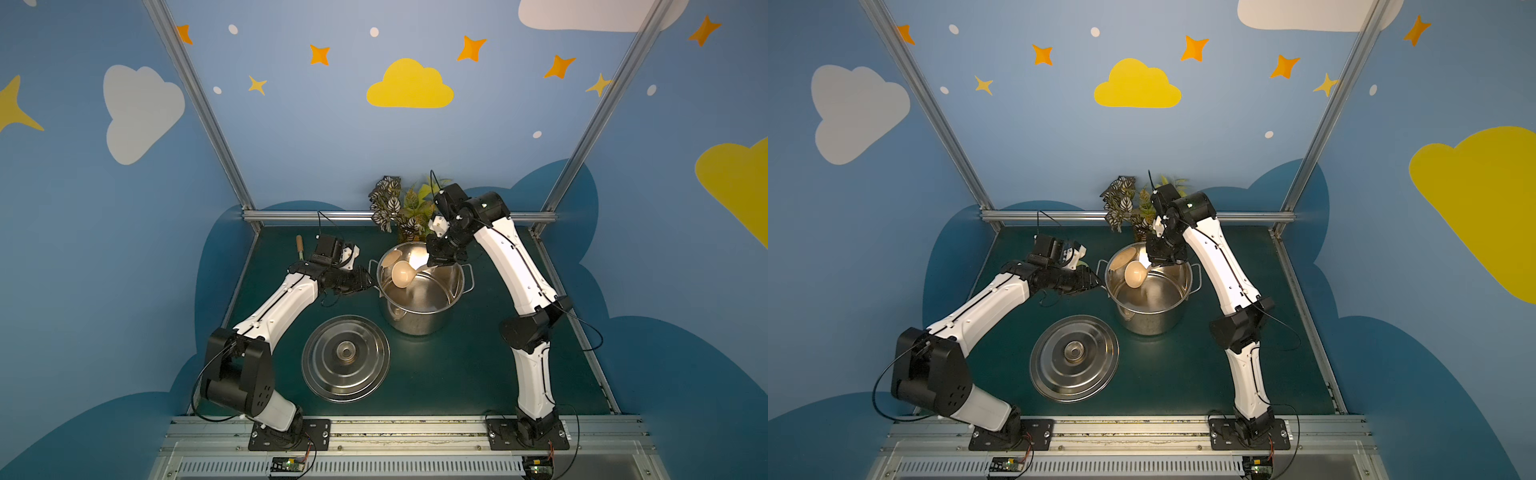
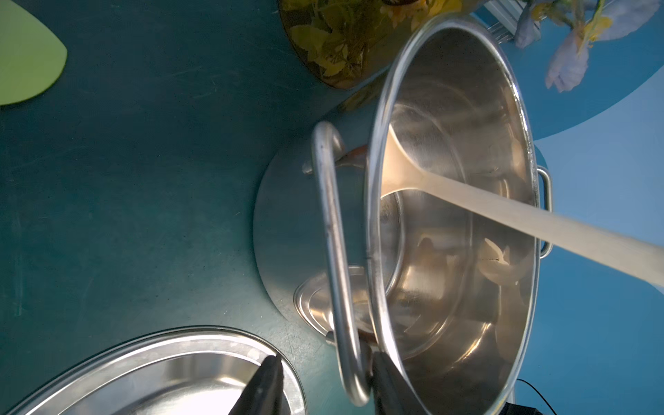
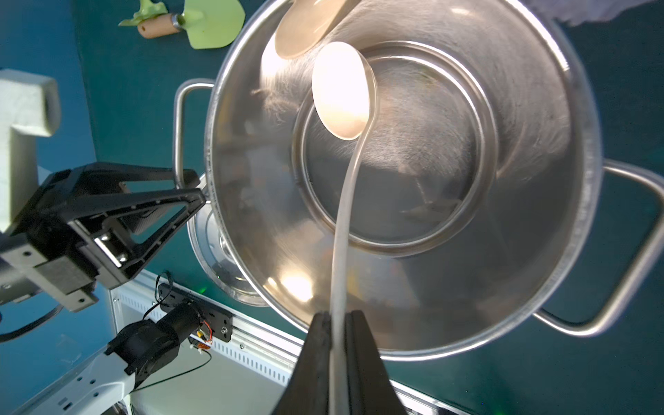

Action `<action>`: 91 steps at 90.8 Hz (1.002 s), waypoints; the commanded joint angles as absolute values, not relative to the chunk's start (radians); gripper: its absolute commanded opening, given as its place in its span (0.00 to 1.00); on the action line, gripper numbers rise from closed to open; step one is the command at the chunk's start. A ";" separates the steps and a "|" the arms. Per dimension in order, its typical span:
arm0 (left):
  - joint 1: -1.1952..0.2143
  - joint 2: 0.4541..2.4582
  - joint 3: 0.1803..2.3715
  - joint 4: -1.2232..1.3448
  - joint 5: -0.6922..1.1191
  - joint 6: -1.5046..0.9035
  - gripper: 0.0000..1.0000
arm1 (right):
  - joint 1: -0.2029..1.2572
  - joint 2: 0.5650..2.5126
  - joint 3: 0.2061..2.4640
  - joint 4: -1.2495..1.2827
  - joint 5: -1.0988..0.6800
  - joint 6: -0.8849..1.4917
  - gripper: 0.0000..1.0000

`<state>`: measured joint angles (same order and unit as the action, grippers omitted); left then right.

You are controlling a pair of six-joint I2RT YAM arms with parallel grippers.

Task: Stir the soup with a spoon
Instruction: Stir the soup in the pan with a stick.

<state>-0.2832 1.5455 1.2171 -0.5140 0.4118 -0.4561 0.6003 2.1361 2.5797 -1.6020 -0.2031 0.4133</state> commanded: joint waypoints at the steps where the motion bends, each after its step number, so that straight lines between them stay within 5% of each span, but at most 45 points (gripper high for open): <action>1: -0.278 1.555 1.233 -0.500 0.427 -0.442 0.43 | 0.631 2.136 2.604 -1.695 -0.230 0.369 0.00; 51: -0.263 1.551 1.212 -0.467 0.459 -0.452 0.33 | 0.593 1.905 2.303 -1.798 -0.013 0.404 0.00; 91: -0.258 1.557 1.199 -0.440 0.486 -0.473 0.17 | 0.560 2.092 2.552 -1.798 -0.045 0.402 0.00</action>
<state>-0.2661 1.5455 1.2144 -0.4530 0.4690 -0.4755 0.5514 2.0422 2.4809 -1.6024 -0.0196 0.3985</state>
